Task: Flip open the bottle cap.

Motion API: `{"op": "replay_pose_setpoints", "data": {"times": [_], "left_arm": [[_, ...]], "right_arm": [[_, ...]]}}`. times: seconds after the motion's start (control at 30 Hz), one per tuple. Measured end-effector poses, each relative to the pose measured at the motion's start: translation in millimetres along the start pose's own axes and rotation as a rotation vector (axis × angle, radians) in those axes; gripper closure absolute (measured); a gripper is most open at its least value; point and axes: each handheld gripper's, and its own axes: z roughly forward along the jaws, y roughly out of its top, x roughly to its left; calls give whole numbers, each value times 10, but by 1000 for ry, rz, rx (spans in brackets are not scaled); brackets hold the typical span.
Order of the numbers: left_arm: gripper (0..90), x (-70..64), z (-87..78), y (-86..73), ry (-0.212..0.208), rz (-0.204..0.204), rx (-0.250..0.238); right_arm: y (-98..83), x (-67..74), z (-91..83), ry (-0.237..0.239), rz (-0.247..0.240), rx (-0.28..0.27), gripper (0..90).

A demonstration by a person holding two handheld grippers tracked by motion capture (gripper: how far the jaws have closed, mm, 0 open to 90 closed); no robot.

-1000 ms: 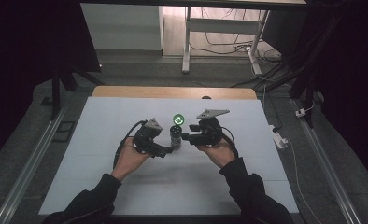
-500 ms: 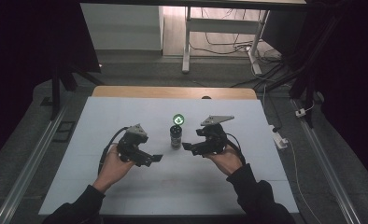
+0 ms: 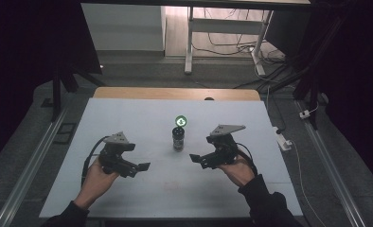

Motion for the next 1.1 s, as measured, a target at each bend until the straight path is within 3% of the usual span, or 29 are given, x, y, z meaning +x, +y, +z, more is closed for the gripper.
{"op": "replay_pose_setpoints", "data": {"times": [0.57,1.1], "left_arm": [[0,-57,-576,-550,55,-85,-86],[0,-83,-925,-1060,142,-167,-91]], "right_arm": [[-439,-89,-514,-83,53,-29,0],[-969,-172,-959,-218,144,-4,0]]}}
